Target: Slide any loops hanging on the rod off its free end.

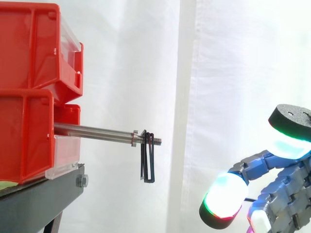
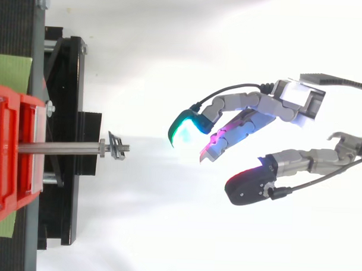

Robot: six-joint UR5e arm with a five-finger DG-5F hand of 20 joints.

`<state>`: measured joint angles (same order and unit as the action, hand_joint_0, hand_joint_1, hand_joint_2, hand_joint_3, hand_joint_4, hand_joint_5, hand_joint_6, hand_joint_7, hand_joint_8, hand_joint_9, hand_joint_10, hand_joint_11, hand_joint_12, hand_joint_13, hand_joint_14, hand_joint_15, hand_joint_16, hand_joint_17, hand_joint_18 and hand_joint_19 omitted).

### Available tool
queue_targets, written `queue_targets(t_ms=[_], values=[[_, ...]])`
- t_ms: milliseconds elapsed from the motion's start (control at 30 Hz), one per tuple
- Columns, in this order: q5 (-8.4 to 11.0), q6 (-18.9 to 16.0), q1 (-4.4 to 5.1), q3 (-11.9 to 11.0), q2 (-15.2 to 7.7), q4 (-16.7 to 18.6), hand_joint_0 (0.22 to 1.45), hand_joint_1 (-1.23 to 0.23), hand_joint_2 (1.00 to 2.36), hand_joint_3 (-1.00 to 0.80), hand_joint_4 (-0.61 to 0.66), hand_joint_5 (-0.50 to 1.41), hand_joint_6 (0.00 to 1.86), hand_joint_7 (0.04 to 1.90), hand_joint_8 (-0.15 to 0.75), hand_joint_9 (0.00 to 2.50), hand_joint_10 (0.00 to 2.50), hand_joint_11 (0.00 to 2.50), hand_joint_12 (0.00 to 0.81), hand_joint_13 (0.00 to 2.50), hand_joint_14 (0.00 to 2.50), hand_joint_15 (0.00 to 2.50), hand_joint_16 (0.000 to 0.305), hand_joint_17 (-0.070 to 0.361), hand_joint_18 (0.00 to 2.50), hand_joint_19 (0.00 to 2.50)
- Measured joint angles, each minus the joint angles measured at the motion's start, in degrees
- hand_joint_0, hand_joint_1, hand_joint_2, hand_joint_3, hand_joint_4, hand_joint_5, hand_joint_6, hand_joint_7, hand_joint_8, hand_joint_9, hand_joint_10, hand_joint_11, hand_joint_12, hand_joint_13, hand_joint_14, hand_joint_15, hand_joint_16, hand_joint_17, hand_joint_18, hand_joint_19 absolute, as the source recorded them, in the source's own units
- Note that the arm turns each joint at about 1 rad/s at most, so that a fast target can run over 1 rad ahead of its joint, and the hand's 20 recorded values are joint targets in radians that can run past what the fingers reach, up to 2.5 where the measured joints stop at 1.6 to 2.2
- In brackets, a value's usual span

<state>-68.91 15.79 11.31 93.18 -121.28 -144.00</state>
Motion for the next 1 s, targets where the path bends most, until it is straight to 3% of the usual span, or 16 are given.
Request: queue_targets(t_ms=[300, 533, 667, 1000], values=[[0.24, 1.03, 0.18, 0.06, -0.42, 1.23, 0.59, -0.58, 1.01, -0.36, 0.32, -0.16, 0.5, 0.79, 0.319, 0.96, 0.01, 0.29, 0.312, 0.88, 0.01, 0.23, 0.044, 0.099, 0.8, 0.37], [0.26, -0.64, 0.12, -1.02, -5.55, 5.97, 0.59, -0.58, 1.01, -0.37, 0.32, -0.15, 0.5, 0.79, 0.322, 0.96, 0.01, 0.3, 0.313, 0.88, 0.01, 0.24, 0.044, 0.099, 0.8, 0.38], [0.3, -2.97, 0.07, -3.02, -8.27, 8.72, 0.59, -0.58, 1.01, -0.37, 0.32, -0.15, 0.5, 0.79, 0.318, 0.96, 0.01, 0.3, 0.312, 0.89, 0.01, 0.24, 0.044, 0.099, 0.8, 0.38], [-0.9, -5.7, -1.25, -11.66, -16.04, 10.55, 0.59, -0.58, 1.01, -0.37, 0.33, -0.15, 0.5, 0.84, 0.315, 0.96, 0.01, 0.3, 0.312, 0.9, 0.01, 0.26, 0.045, 0.102, 0.81, 0.39]])
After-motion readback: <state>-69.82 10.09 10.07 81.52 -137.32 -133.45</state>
